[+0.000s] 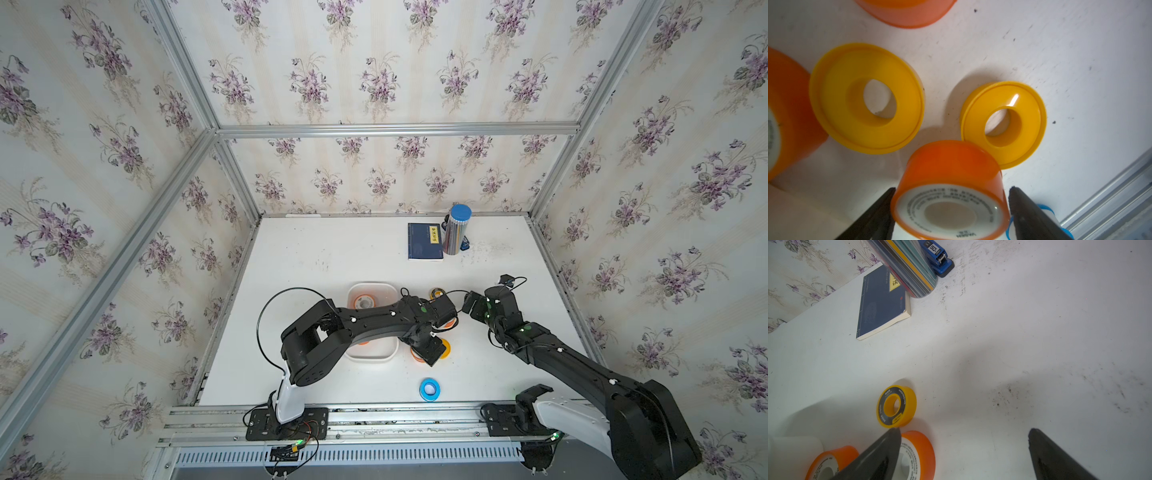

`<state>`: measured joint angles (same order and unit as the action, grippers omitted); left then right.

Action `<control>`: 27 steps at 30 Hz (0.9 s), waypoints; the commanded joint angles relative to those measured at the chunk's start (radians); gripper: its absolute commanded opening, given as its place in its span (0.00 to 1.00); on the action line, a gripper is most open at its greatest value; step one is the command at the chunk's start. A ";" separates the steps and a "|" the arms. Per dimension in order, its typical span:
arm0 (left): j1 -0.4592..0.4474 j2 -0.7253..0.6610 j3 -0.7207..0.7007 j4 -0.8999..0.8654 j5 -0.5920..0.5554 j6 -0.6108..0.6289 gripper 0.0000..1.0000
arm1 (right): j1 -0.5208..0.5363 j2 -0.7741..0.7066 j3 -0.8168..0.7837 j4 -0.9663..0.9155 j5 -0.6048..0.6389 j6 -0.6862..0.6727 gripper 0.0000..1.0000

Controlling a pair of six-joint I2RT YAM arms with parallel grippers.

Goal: Put the sealing tape into the storage box
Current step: Pick up the sealing tape at the center of the board.

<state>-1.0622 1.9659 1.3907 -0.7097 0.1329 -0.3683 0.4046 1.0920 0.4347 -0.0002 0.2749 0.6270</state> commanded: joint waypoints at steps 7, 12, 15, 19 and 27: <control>0.003 0.002 0.007 0.017 0.025 -0.012 0.70 | 0.000 0.006 0.010 0.003 0.003 -0.006 1.00; 0.004 -0.007 0.023 -0.011 0.013 -0.021 0.68 | 0.000 0.003 0.011 0.001 0.003 -0.007 1.00; 0.000 -0.044 0.026 -0.026 0.010 -0.021 0.65 | 0.000 0.008 0.012 -0.001 0.000 -0.007 0.99; 0.001 -0.117 0.024 -0.064 -0.021 -0.018 0.64 | 0.000 0.008 0.013 0.000 0.001 -0.007 0.99; 0.030 -0.338 -0.089 -0.152 -0.105 -0.010 0.63 | 0.000 0.005 0.012 -0.001 0.000 -0.007 0.98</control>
<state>-1.0481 1.6871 1.3323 -0.7998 0.0830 -0.3843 0.4046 1.0966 0.4412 -0.0021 0.2718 0.6270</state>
